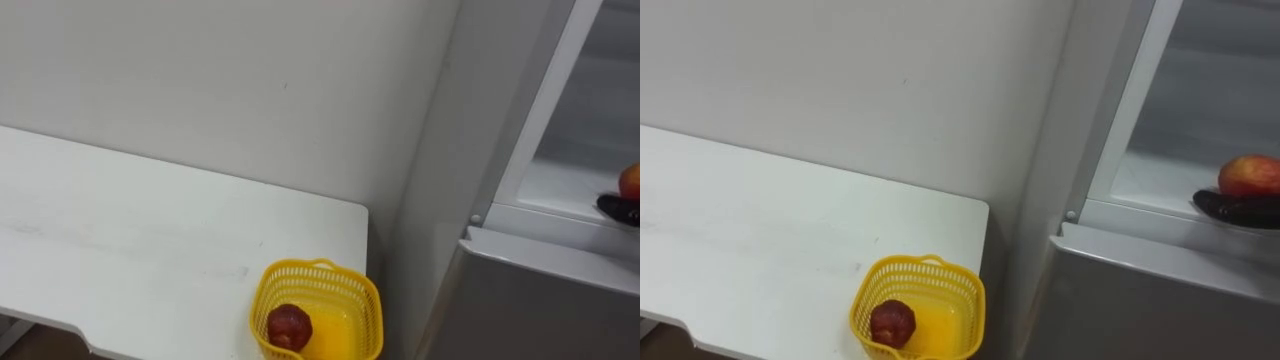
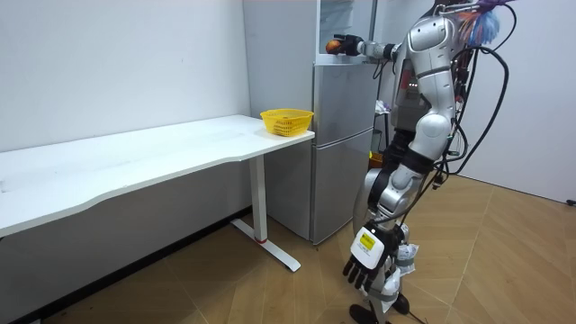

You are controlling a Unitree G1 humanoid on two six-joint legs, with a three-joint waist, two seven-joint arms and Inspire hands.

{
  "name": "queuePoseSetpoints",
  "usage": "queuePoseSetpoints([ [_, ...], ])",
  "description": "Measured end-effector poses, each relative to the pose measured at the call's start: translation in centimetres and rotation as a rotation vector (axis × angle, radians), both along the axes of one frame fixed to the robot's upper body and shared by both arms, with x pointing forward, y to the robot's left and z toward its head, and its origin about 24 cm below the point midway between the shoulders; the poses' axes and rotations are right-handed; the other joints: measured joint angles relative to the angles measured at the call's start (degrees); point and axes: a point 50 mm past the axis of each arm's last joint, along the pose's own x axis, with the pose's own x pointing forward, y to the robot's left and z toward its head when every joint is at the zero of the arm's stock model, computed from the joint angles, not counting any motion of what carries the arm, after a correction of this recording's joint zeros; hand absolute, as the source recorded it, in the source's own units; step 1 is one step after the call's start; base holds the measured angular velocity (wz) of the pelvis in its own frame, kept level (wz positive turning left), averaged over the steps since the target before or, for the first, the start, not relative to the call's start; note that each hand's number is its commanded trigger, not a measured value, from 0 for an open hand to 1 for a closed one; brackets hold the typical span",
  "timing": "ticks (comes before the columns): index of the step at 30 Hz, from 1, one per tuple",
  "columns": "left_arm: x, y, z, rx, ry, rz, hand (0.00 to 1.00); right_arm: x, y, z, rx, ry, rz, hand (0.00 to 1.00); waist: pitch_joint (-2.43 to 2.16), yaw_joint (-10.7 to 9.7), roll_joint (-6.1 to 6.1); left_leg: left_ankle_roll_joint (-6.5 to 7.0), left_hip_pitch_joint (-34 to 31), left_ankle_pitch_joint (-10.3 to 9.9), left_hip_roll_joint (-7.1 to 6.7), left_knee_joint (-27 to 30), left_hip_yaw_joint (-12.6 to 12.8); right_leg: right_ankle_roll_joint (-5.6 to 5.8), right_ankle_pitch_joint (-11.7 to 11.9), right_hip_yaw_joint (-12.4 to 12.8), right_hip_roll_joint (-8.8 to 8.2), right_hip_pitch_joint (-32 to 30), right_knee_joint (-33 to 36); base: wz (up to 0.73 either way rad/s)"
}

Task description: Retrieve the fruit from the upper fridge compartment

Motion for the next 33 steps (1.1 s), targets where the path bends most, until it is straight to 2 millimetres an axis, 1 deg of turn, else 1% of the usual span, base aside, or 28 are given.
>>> queuePoseSetpoints([
  [3,0.0,0.0,0.0,-0.003,0.001,0.0,0.0,0.0,0.0,-0.1,-0.001,0.005,0.012,1.0,-0.11,-0.21,-0.2,0.0,-0.03,0.0,-0.01,-0.06,-0.01,0.0,0.0,0.09,0.05,0.12,-0.37,0.0],
  [4,0.0,0.0,0.0,-0.004,0.002,0.0,0.0,0.0,0.0,-0.1,-0.001,0.008,0.012,1.0,-0.28,-0.18,-0.43,0.0,-0.02,0.0,-0.02,-0.08,-0.01,0.0,0.0,0.16,0.06,0.16,-0.39,0.0],
  [10,0.0,-0.1,0.0,-0.014,0.008,0.003,0.0,0.2,-0.3,-0.2,-0.003,0.041,0.031,1.0,-0.27,-0.14,-0.49,0.01,0.19,0.01,0.03,-0.01,0.04,0.0,0.01,0.39,0.09,0.63,-0.19,0.0],
  [16,-0.2,0.0,-0.1,-0.012,0.018,0.009,0.0,0.5,-0.1,0.1,-0.005,0.037,0.066,1.0,-0.04,-0.14,-0.14,-0.05,0.09,0.05,0.14,-0.25,0.22,-0.01,0.01,0.77,0.1,0.09,0.43,-0.02],
  [18,-0.3,0.0,-0.1,-0.012,0.02,0.01,0.0,0.5,-0.1,0.2,-0.006,0.036,0.072,1.0,-0.08,-0.17,-0.2,-0.09,-0.02,0.08,0.14,-0.26,0.21,-0.01,0.01,0.77,0.1,-0.04,0.43,0.0],
  [19,-0.3,0.0,-0.1,-0.011,0.02,0.01,0.0,0.5,-0.1,0.2,-0.007,0.036,0.073,1.0,-0.22,-0.17,-0.39,-0.09,-0.02,0.08,0.14,-0.26,0.22,-0.01,0.01,0.79,0.1,-0.04,0.41,0.0],
  [20,-0.3,0.0,-0.1,-0.011,0.019,0.011,0.0,0.5,-0.1,0.2,-0.007,0.036,0.073,1.0,-0.1,-0.22,-0.23,-0.09,-0.04,0.08,0.14,-0.27,0.23,-0.01,0.01,0.78,0.11,-0.05,0.35,0.0],
  [22,-0.2,0.0,-0.1,-0.01,0.018,0.01,0.0,0.5,-0.1,0.3,-0.007,0.034,0.073,1.0,-0.26,-0.26,-0.44,-0.08,-0.08,0.08,0.12,-0.29,0.23,-0.01,0.01,0.79,0.1,-0.09,0.31,0.0],
  [23,-0.2,0.0,-0.1,-0.01,0.018,0.01,0.0,0.5,-0.1,0.3,-0.007,0.034,0.074,1.0,-0.17,-0.31,-0.31,-0.08,-0.07,0.08,0.12,-0.28,0.28,-0.01,0.01,0.83,0.1,-0.12,0.31,0.0],
  [24,-0.2,0.0,-0.1,-0.01,0.017,0.01,0.0,0.5,-0.1,0.3,-0.006,0.034,0.074,1.0,-0.23,-0.31,-0.38,-0.08,-0.07,0.08,0.12,-0.28,0.31,-0.01,0.01,0.86,0.1,-0.13,0.31,0.0],
  [26,0.0,0.0,-0.1,-0.008,0.011,0.008,0.0,0.6,-0.1,0.3,-0.006,0.033,0.074,1.0,-0.16,-0.26,-0.24,-0.07,-0.07,0.08,0.12,-0.3,0.34,-0.01,0.01,0.85,0.1,-0.2,0.34,0.0],
  [28,0.2,0.0,-0.1,-0.008,0.007,0.007,0.0,0.6,-0.1,0.3,0.001,0.028,0.074,1.0,-0.21,-0.3,-0.14,-0.07,-0.2,0.08,0.14,-0.32,0.36,-0.01,0.01,0.72,0.11,-0.34,0.35,0.0],
  [31,0.2,0.0,-0.1,-0.008,0.006,0.007,0.0,0.6,0.1,0.5,-0.004,0.02,0.081,1.0,-0.41,-0.3,0.13,-0.07,-0.23,0.08,0.16,-0.31,0.36,-0.01,0.02,0.73,0.11,-0.37,0.38,0.0],
  [33,0.3,0.0,-0.1,0.0,0.0,0.006,0.0,0.7,0.3,0.8,-0.009,0.012,0.086,1.0,-0.4,-0.3,0.39,-0.07,-0.23,0.08,0.18,-0.28,0.37,-0.03,0.03,0.72,0.13,-0.34,0.38,0.0],
])
